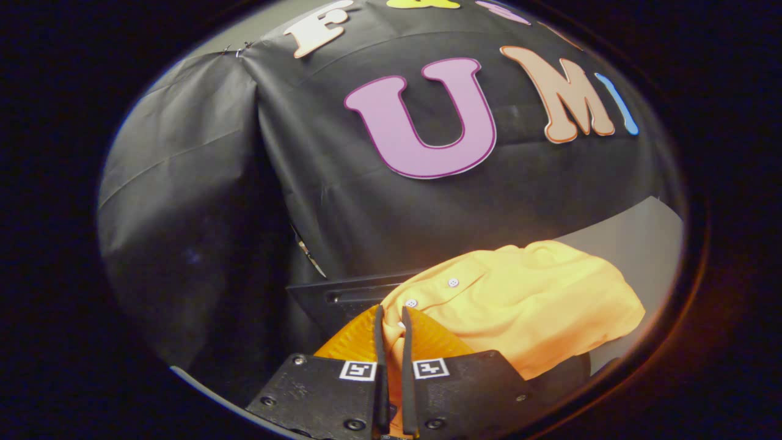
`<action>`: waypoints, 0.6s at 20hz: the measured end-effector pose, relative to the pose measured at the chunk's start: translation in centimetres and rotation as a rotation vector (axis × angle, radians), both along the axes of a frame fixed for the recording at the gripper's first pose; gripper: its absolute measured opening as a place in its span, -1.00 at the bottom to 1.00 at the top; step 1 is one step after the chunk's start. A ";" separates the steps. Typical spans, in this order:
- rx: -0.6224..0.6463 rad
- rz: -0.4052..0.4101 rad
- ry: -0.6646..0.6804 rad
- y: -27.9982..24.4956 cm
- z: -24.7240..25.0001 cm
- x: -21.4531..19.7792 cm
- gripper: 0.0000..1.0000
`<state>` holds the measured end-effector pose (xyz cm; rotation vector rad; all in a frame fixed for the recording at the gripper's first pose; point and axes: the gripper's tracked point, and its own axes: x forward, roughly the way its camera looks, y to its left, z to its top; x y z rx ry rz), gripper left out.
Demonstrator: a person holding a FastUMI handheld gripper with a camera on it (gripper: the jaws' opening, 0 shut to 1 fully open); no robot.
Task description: Put the clothes into the washing machine and then close the washing machine lid.
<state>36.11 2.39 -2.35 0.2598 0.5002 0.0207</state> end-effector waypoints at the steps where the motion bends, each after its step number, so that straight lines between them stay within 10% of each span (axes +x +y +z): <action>1: -0.007 -0.010 0.001 0.2 -0.5 0.0 -0.84; 12: 0.081 -0.074 0.156 3.4 -11.3 0.4 -0.66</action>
